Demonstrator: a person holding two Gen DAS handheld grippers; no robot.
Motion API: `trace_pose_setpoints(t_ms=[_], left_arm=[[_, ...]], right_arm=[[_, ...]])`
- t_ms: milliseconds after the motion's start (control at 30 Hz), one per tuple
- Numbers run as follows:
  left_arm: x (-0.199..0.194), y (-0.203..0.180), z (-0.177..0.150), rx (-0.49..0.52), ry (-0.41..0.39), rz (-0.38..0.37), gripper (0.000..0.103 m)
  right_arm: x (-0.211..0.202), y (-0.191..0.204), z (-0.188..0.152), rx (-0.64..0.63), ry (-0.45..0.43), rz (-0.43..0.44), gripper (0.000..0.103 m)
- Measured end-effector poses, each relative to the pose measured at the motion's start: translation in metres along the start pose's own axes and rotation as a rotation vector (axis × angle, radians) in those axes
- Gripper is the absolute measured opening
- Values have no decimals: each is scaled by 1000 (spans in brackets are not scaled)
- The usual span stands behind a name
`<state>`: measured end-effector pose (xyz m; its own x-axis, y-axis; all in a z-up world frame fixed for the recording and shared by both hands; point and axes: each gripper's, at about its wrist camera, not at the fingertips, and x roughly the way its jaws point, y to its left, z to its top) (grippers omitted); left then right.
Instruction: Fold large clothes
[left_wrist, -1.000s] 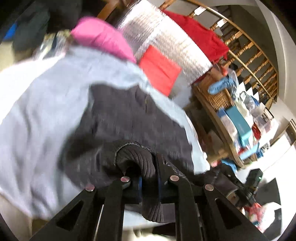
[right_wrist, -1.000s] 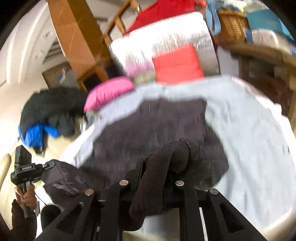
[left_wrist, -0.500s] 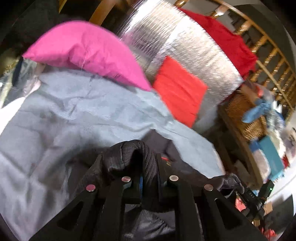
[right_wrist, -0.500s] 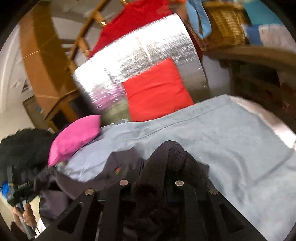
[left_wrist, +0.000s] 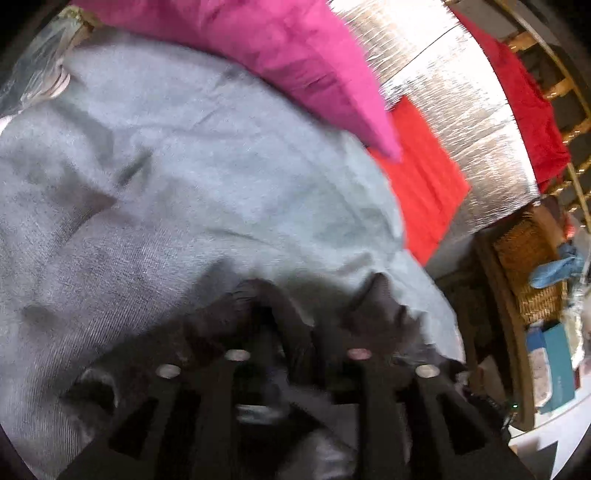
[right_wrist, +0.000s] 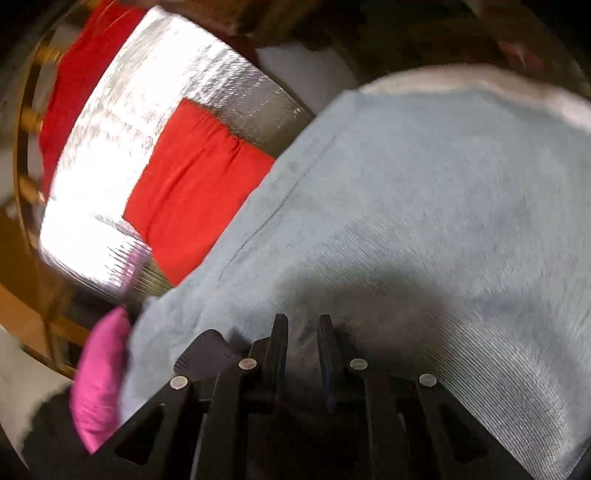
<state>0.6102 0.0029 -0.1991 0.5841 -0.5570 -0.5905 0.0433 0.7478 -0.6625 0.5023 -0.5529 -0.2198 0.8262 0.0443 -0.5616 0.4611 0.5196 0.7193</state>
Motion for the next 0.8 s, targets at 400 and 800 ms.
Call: trace_pose_setpoints(t_ms=[400,800], left_arm=[[-152,-10,-84,-26,-184,298,91],[-123,-6,-126,105,-63,596,92]], right_arm=[[-78,106,-88,-601,109,1,82],[3,217,-203,-860,545,-9,81]])
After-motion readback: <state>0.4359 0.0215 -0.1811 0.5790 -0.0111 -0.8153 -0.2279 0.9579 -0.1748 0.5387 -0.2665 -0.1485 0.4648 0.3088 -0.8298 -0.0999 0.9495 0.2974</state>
